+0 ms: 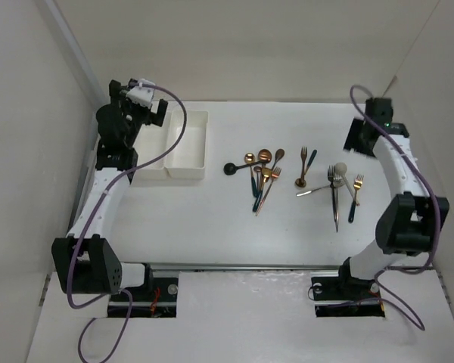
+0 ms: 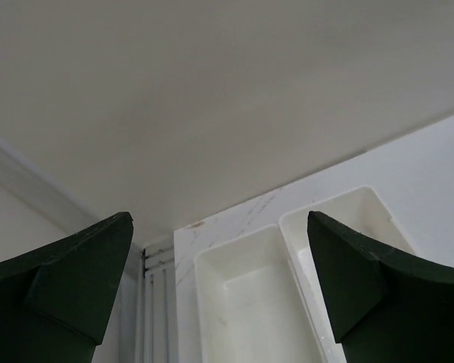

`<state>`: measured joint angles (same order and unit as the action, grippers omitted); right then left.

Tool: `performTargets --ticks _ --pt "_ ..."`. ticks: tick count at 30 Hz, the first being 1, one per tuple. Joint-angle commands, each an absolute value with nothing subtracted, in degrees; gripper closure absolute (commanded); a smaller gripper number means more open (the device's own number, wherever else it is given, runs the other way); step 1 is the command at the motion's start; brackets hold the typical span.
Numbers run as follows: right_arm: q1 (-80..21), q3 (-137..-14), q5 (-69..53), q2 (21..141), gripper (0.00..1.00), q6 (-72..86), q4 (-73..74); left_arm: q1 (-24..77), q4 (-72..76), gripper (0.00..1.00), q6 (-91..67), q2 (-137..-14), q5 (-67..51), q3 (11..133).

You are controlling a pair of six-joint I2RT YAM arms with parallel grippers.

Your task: Sort the eating utensils into containers

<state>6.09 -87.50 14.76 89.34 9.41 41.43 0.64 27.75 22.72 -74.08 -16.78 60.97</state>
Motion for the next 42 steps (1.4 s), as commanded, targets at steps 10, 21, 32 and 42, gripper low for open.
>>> performTargets --ticks 10,21,32,42 --pt "13.1 -68.4 7.8 91.7 0.42 23.7 54.3 7.7 -1.8 0.00 25.0 -78.4 -4.9 68.6" --pt "15.3 -72.2 11.7 102.7 0.43 19.6 56.2 7.7 -1.7 0.00 26.2 -76.8 -2.2 65.9" --pt "15.9 -71.6 5.4 109.4 0.70 16.0 53.8 7.7 -1.7 0.00 23.8 -76.8 -3.9 65.9" --pt "15.9 -72.2 8.3 107.4 1.00 16.5 53.2 7.7 -4.6 0.00 21.4 -76.3 -10.7 65.4"
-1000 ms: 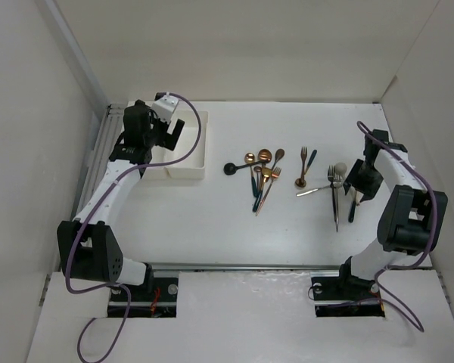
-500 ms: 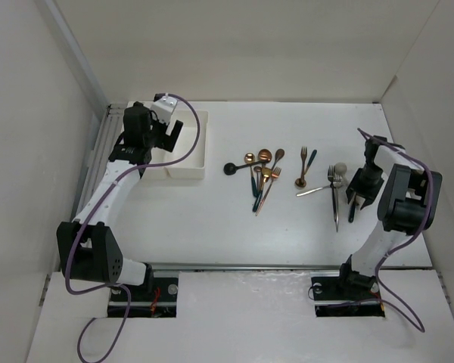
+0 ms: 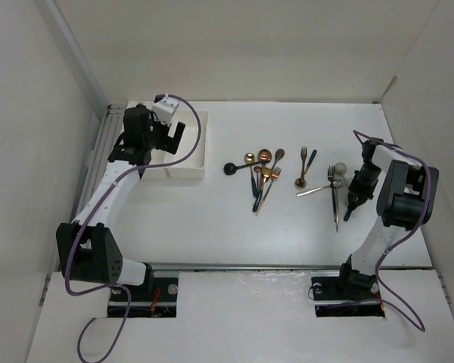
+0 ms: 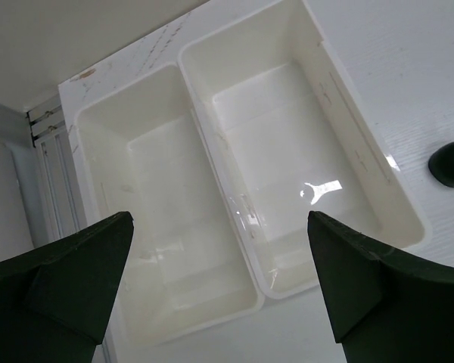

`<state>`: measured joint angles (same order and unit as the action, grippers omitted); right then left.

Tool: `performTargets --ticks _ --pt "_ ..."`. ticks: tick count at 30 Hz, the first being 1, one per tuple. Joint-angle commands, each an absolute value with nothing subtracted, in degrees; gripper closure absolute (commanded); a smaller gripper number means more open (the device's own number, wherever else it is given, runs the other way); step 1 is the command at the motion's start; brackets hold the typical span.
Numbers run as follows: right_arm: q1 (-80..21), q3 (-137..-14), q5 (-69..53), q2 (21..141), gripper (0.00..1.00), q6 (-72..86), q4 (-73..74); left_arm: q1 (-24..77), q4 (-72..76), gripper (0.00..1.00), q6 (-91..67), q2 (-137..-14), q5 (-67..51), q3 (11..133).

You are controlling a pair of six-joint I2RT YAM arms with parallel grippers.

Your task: Sort the eating utensils into containers

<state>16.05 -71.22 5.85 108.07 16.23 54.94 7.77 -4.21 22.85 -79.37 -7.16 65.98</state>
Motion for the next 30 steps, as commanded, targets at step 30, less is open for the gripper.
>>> performTargets --ticks 30 --pt "-36.4 -124.3 -7.7 111.7 1.00 29.6 20.4 12.0 3.9 0.06 7.1 -81.0 -53.1 73.1"
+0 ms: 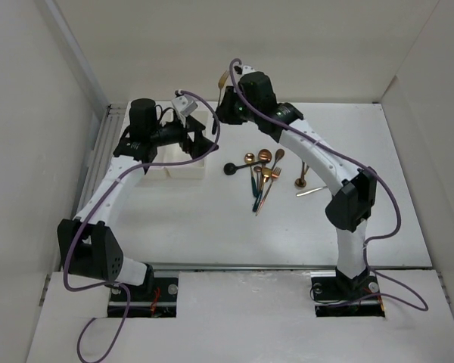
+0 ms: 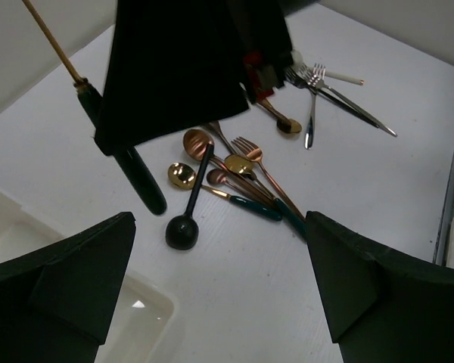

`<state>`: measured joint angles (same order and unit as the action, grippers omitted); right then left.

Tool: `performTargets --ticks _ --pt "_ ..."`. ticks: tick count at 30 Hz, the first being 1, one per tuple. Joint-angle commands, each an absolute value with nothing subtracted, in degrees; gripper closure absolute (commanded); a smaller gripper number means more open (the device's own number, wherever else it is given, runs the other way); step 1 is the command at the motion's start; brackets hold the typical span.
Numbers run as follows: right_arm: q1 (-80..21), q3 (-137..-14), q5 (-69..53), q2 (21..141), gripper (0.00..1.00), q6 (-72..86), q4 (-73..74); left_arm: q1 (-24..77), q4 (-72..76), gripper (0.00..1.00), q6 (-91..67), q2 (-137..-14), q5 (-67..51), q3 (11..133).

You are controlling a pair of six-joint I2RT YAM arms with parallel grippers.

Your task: Sort the eating utensils into containers

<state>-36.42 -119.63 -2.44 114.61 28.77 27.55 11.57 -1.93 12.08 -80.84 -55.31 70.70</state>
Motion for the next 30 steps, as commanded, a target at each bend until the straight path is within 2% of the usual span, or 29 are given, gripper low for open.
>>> performTargets --ticks 1,4,6,10,12,13,14,19,21,22,24,26,28,29,30 --pt "-36.9 -123.5 -7.7 111.7 1.00 30.1 20.4 12.0 4.6 0.06 7.0 -81.0 -51.3 73.1" --pt "-37.4 -120.1 -10.8 110.3 1.00 31.0 18.0 12.0 6.0 0.09 6.5 -82.3 -45.7 72.5" --pt "-37.4 -118.3 -14.0 109.7 1.00 33.0 16.3 12.0 7.3 0.16 6.5 -83.0 -42.0 71.9" --pt "-38.0 -118.3 -13.4 109.7 1.00 33.0 16.8 12.0 7.3 0.23 8.3 -84.0 -40.8 71.9" --pt "-38.0 -119.1 -13.4 110.9 1.00 33.0 17.9 12.0 10.2 0.31 7.4 -84.0 -40.1 72.6" --pt "-38.0 -119.1 -14.0 111.5 1.00 33.0 18.5 12.0 11.1 0.39 6.8 -84.0 -39.6 72.6" --pt "-38.0 -120.6 -14.0 112.1 1.00 33.0 19.6 12.0 11.9 0.41 6.2 -84.0 -38.9 73.2" --pt "-38.0 -121.6 -14.6 113.7 1.00 33.0 19.7 12.0 13.2 0.41 5.7 -84.0 -39.6 73.8" --pt "-38.0 -121.6 -15.1 113.7 1.00 33.0 19.2 12.0 12.6 0.50 5.2 -84.0 -41.0 73.8" --pt "-38.0 -121.6 -15.1 113.7 1.00 33.0 19.2 12.0 12.0 0.63 5.2 -84.0 -41.0 73.8" --pt "-38.0 -121.6 -15.7 113.7 1.00 33.0 19.2 12.0 12.0 0.79 5.2 -84.6 -41.0 73.3" --pt "-38.0 -121.6 -17.5 114.3 1.00 33.0 18.6 12.0 11.5 1.00 4.7 -84.6 -41.0 73.3" --pt "-36.9 -121.6 -18.7 114.9 0.97 33.0 18.6 12.0 11.5 1.00 4.7 -84.6 -38.9 73.3" --pt "-36.9 -121.6 -19.6 114.9 0.91 33.0 18.6 12.0 10.8 1.00 4.7 -84.6 -38.1 73.3" --pt "-36.2 -121.6 -19.6 114.9 0.78 33.0 18.6 12.0 9.8 1.00 4.7 -84.6 -34.8 73.3"
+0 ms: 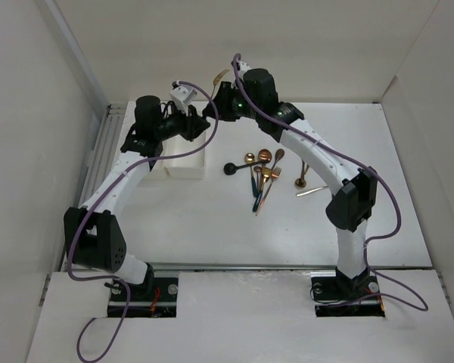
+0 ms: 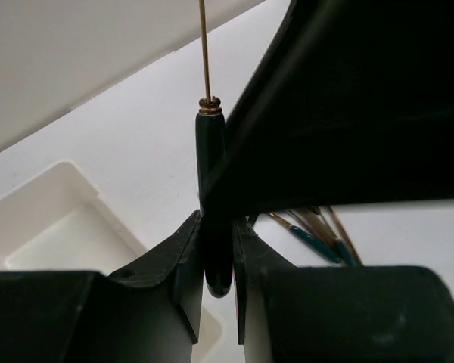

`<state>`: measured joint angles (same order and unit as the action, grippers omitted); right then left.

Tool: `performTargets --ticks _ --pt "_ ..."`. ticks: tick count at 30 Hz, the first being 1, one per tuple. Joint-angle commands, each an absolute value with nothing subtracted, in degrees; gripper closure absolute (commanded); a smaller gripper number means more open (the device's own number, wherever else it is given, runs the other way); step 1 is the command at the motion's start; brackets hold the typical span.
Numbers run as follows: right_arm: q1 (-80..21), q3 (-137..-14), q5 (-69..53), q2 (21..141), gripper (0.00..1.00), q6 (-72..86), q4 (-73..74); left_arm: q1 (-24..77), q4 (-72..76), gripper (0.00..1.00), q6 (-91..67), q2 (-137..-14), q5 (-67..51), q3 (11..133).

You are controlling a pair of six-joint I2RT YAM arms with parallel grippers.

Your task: Sort the eating utensils into containers

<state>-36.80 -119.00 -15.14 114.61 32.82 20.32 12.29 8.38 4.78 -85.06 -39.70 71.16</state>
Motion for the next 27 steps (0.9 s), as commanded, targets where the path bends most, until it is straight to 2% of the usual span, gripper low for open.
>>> performTargets --ticks 1,2,3,7,10,11,12,14,15,16,18,20,27 --pt "-34.9 -122.2 -21.0 114.9 0.45 33.0 18.6 12.0 9.1 1.00 4.7 -84.6 -32.0 73.3" --pt "-34.1 -122.3 -21.0 114.9 0.19 33.0 20.1 12.0 8.4 1.00 4.7 -84.6 -28.9 72.8" --pt "-33.1 -122.3 -21.0 113.9 0.00 33.0 21.5 12.0 6.6 1.00 4.1 -85.3 -25.3 72.8" --pt "-25.9 -116.8 -14.8 107.7 0.00 32.4 29.8 5.9 0.5 1.00 2.9 -88.3 -10.7 73.4" --pt "-16.8 -107.3 -9.9 101.5 0.00 30.8 37.8 2.1 -3.1 1.00 4.9 -90.0 -6.3 73.9" --pt "-14.4 -105.0 -8.5 100.2 0.09 29.8 40.1 -0.2 -4.9 1.00 5.5 -91.2 -4.5 73.9" --pt "-9.4 -100.4 -7.5 99.1 0.25 29.3 42.4 -1.2 -5.9 1.00 7.1 -91.9 -4.0 74.7" --pt "-4.9 -95.2 -5.5 95.6 0.82 28.0 46.7 -2.6 -8.2 1.00 9.3 -93.7 -2.7 76.0" --pt "-1.7 -90.3 -2.0 94.7 0.95 28.0 47.8 -2.6 -8.3 1.00 10.6 -93.7 -1.8 76.0" --pt "-0.6 -88.1 -0.2 93.7 0.91 27.0 49.3 -2.6 -8.3 1.00 12.9 -93.7 -0.5 75.0" --pt "0.7 -84.7 2.9 92.4 0.73 26.5 51.1 -3.2 -6.2 1.00 13.5 -93.7 2.0 73.4" --pt "1.3 -80.5 4.4 92.4 0.67 25.9 52.3 -3.2 -5.1 1.00 14.1 -93.7 2.6 71.2" --pt "1.9 -71.1 10.1 94.7 0.68 27.1 52.3 -3.7 -2.5 1.00 15.5 -96.8 4.9 68.6"
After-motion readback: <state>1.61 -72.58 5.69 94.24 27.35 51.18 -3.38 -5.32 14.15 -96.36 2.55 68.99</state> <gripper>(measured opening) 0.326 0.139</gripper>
